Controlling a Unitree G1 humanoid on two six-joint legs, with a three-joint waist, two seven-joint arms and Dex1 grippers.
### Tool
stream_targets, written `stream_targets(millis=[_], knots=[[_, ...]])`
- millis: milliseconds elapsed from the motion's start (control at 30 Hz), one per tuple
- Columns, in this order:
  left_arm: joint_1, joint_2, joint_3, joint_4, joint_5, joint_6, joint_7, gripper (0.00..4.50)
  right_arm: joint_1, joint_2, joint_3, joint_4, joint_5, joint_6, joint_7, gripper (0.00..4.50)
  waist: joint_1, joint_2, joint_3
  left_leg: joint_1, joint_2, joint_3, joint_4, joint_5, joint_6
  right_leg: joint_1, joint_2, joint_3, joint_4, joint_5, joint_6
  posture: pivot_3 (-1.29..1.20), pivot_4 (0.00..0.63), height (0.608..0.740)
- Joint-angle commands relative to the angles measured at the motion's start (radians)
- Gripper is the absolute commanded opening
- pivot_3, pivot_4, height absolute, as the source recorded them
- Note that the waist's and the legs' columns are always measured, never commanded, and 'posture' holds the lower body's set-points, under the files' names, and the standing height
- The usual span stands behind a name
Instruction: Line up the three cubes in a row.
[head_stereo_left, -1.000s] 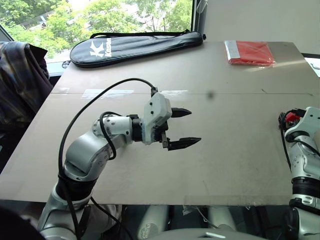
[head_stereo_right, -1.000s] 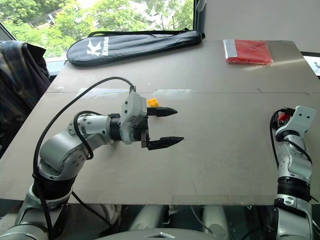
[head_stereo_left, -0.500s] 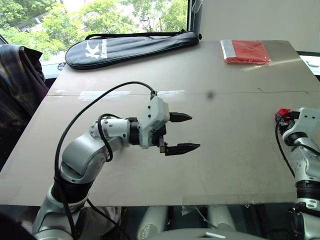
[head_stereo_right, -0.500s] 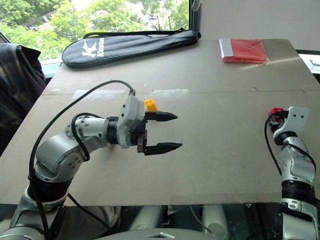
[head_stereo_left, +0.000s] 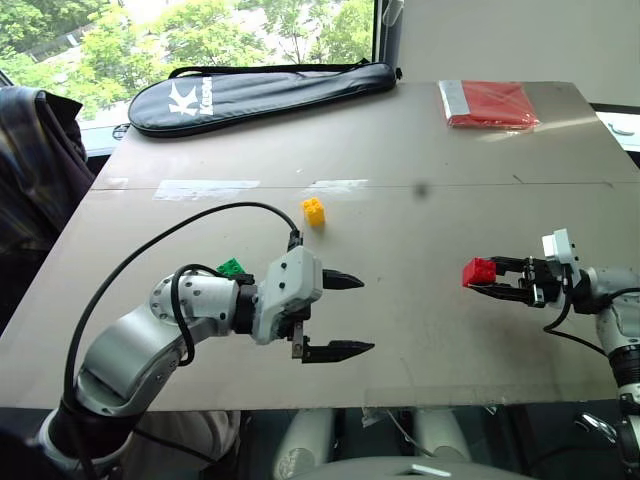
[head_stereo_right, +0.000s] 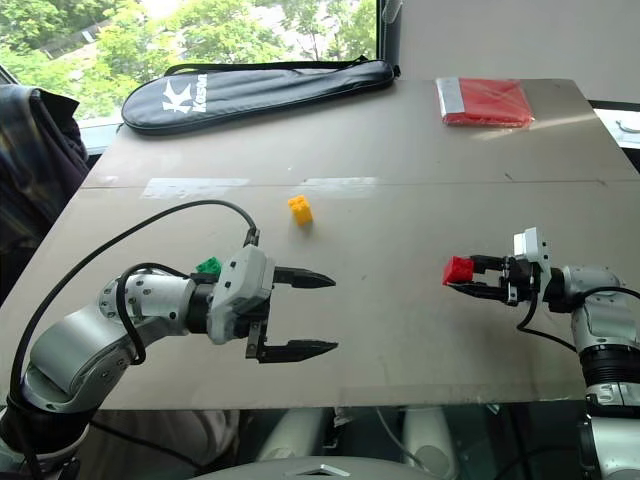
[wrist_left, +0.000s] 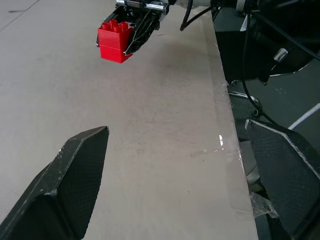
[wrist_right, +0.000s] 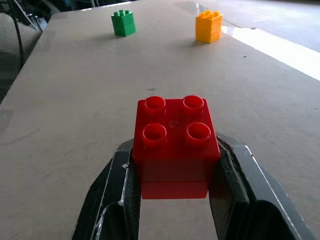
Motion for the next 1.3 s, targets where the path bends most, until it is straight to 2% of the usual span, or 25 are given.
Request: stream_targets(millis=[33,167,267,400,633,700,767,833,867,1133,1300], knots=[[0.068,0.000,0.064,-0.086,-0.001,-0.034,0.047,4.50,-0.060,-0.056,0.114,0.033,0.049,-0.096,0.058,1.29,0.000,0.000,0.001,-0.001,0.000,0.000,0.000,0.000,0.000,0.000,-0.001,0.001,0.000,0.000,0.000,0.00,0.150,0.694],[0.088,-0.012,0.056,-0.063,0.031,-0.063,0.072,4.50,-0.107,-0.105,0.263,0.090,0.064,-0.232,0.058,1.29,0.004,-0.001,0.002,-0.001,0.000,0.000,0.000,0.002,-0.004,0.000,-0.003,0.000,-0.002,0.000,0.000,0.00,0.150,0.694],[0.084,-0.015,0.040,-0.013,0.066,-0.097,0.065,4.50,-0.143,-0.108,0.312,0.147,0.083,-0.284,0.058,1.29,0.008,-0.001,0.002,-0.002,0.000,0.000,0.000,0.002,-0.004,0.000,-0.003,0.000,-0.002,0.000,0.000,0.00,0.150,0.694],[0.079,-0.023,0.030,0.015,0.083,-0.119,0.060,4.50,-0.161,-0.115,0.345,0.180,0.104,-0.318,0.058,1.29,0.008,-0.001,0.002,-0.001,0.000,0.001,0.000,0.002,-0.004,0.000,-0.002,0.000,-0.002,0.000,-0.001,0.00,0.150,0.694],[0.086,-0.042,0.004,0.026,0.108,-0.146,0.062,4.50,-0.182,-0.097,0.327,0.216,0.098,-0.310,0.058,1.29,0.009,-0.001,0.002,-0.002,0.000,0.001,0.000,0.002,-0.004,-0.001,-0.002,0.000,-0.002,0.000,-0.001,0.00,0.150,0.694],[0.088,-0.045,-0.001,0.026,0.112,-0.151,0.062,4.50,-0.193,-0.087,0.313,0.243,0.076,-0.319,0.058,2.32,0.009,-0.001,0.002,-0.002,0.000,0.000,0.000,0.002,-0.004,-0.001,-0.003,0.000,-0.002,0.000,-0.001,0.00,0.150,0.694],[0.090,-0.047,-0.003,0.026,0.114,-0.155,0.061,4.50,-0.201,-0.077,0.300,0.266,0.060,-0.326,0.058,3.10,0.009,-0.001,0.002,-0.002,0.000,0.000,0.000,0.002,-0.004,-0.001,-0.002,0.000,-0.002,0.000,-0.001,0.00,0.150,0.694],[0.093,-0.047,-0.005,0.026,0.116,-0.158,0.059,4.50,-0.204,-0.070,0.292,0.281,0.053,-0.334,0.058,4.21,0.009,-0.001,0.002,-0.002,0.000,0.001,0.000,0.002,-0.004,-0.001,-0.002,0.000,-0.002,0.000,-0.001,0.00,0.150,0.694],[0.095,-0.048,-0.008,0.025,0.117,-0.160,0.058,4.50,-0.206,-0.063,0.280,0.302,0.038,-0.349,0.058,4.43,0.009,-0.001,0.002,-0.002,0.000,0.001,0.000,0.002,-0.004,-0.001,-0.002,0.000,-0.002,0.000,-0.001,0.00,0.150,0.694],[0.130,-0.049,-0.018,0.020,0.125,-0.180,0.058,4.50,-0.208,-0.048,0.199,0.403,-0.073,-0.422,0.058,4.43,0.009,-0.001,0.002,-0.002,0.000,0.001,0.000,0.002,-0.005,-0.001,-0.001,0.001,-0.002,0.000,-0.001,0.00,0.150,0.694],[0.198,-0.060,0.005,0.000,0.116,-0.187,0.078,4.50,-0.155,-0.083,0.134,0.302,-0.041,-0.382,0.058,4.43,0.009,-0.001,0.002,-0.001,0.000,0.001,0.000,0.002,-0.004,-0.001,-0.001,0.001,-0.001,0.001,-0.001,0.00,0.150,0.694]])
